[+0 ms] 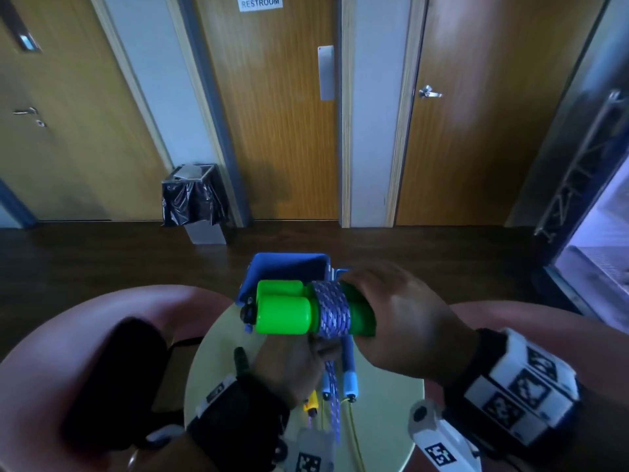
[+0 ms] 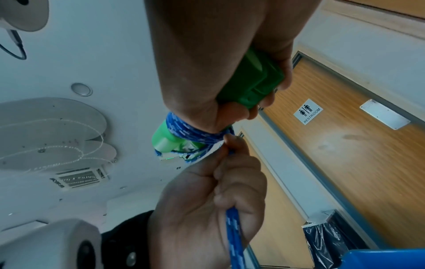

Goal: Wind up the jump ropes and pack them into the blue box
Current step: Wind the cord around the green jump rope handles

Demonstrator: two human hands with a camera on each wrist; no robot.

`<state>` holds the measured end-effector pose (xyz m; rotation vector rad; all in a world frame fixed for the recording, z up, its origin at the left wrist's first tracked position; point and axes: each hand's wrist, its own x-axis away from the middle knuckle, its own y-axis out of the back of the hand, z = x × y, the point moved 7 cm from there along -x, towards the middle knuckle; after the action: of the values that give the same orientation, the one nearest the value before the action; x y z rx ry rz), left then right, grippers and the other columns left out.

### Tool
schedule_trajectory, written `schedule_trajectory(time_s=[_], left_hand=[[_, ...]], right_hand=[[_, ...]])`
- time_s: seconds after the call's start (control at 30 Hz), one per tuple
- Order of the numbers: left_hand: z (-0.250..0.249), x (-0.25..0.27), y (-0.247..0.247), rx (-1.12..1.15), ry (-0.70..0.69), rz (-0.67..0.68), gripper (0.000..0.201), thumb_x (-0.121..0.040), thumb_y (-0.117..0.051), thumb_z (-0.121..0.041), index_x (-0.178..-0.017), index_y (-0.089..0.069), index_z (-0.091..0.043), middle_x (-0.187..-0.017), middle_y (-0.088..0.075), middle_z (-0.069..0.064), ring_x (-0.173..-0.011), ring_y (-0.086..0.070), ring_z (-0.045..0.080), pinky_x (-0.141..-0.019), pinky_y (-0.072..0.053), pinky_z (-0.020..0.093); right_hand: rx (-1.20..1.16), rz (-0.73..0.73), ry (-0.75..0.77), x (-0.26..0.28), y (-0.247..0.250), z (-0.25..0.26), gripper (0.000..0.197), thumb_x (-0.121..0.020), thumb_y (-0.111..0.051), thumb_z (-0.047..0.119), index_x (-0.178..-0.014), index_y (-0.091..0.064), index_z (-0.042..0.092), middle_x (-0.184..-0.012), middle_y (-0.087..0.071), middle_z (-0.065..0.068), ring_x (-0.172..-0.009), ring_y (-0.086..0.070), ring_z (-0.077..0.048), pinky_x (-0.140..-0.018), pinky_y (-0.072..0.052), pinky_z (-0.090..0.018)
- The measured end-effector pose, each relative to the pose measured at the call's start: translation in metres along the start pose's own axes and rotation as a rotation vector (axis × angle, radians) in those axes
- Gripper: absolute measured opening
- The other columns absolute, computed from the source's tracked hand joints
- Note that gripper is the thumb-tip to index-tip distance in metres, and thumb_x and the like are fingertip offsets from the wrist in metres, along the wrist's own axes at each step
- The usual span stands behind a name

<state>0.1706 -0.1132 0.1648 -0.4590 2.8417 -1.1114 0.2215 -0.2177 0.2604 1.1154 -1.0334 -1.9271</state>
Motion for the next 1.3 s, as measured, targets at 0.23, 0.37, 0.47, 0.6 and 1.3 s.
schedule_trajectory(time_s=[0.23, 0.37, 0.47, 0.6, 1.3], left_hand=[[-0.032, 0.015, 0.012, -0.286, -0.142, -0.169, 0.024, -0.089, -0.050, -0.020, -0.074, -0.069, -0.022, -0.058, -0.053, -0.008, -0.052, -0.042, 0.009, -0.048, -0.035, 0.018], [-0.049, 0.029, 0.034, -0.684, -0.152, -0.266, 0.031, -0.098, -0.050, 0.007, -0.097, -0.061, -0.023, -0.092, -0.067, -0.009, -0.087, -0.066, 0.007, -0.081, -0.054, 0.026], [-0.061, 0.037, 0.029, -0.995, -0.293, -0.285, 0.034, -0.092, -0.059, 0.009, -0.101, -0.060, -0.024, -0.097, -0.064, -0.011, -0.082, -0.063, -0.016, -0.074, -0.049, 0.006], [-0.060, 0.049, 0.019, -1.099, -0.498, -0.312, 0.026, -0.095, -0.058, -0.018, -0.071, -0.062, -0.026, -0.059, -0.060, -0.012, -0.056, -0.058, -0.003, -0.051, -0.044, 0.030], [-0.053, 0.053, 0.030, -1.653, 0.018, -0.042, 0.028, -0.084, -0.062, -0.042, -0.074, -0.054, -0.017, -0.066, -0.055, 0.004, -0.060, -0.056, 0.010, -0.059, -0.043, 0.030]], right_hand=[[-0.111, -0.053, 0.042, -0.007, 0.001, 0.021, 0.042, -0.069, -0.063, 0.031, -0.110, -0.065, 0.021, -0.096, -0.064, 0.006, -0.090, -0.059, -0.013, -0.078, -0.036, -0.018], [-0.232, -0.046, 0.013, -0.009, -0.001, 0.028, 0.045, -0.067, -0.048, 0.041, -0.105, -0.065, 0.025, -0.093, -0.064, 0.011, -0.086, -0.058, -0.007, -0.073, -0.041, -0.020], [-0.286, -0.036, -0.005, -0.007, -0.006, 0.033, 0.041, -0.068, -0.054, 0.035, -0.106, -0.066, 0.024, -0.092, -0.064, 0.010, -0.085, -0.059, -0.007, -0.072, -0.046, -0.021], [-0.187, -0.056, 0.000, -0.011, -0.008, 0.039, 0.041, -0.070, -0.062, 0.027, -0.110, -0.064, 0.022, -0.098, -0.063, 0.007, -0.092, -0.057, -0.011, -0.076, -0.039, -0.020], [0.578, 0.427, 0.116, -0.036, -0.099, 0.012, 0.018, -0.090, -0.055, 0.013, -0.107, -0.058, 0.008, -0.104, -0.060, -0.013, -0.098, -0.058, -0.031, -0.074, -0.039, -0.038]])
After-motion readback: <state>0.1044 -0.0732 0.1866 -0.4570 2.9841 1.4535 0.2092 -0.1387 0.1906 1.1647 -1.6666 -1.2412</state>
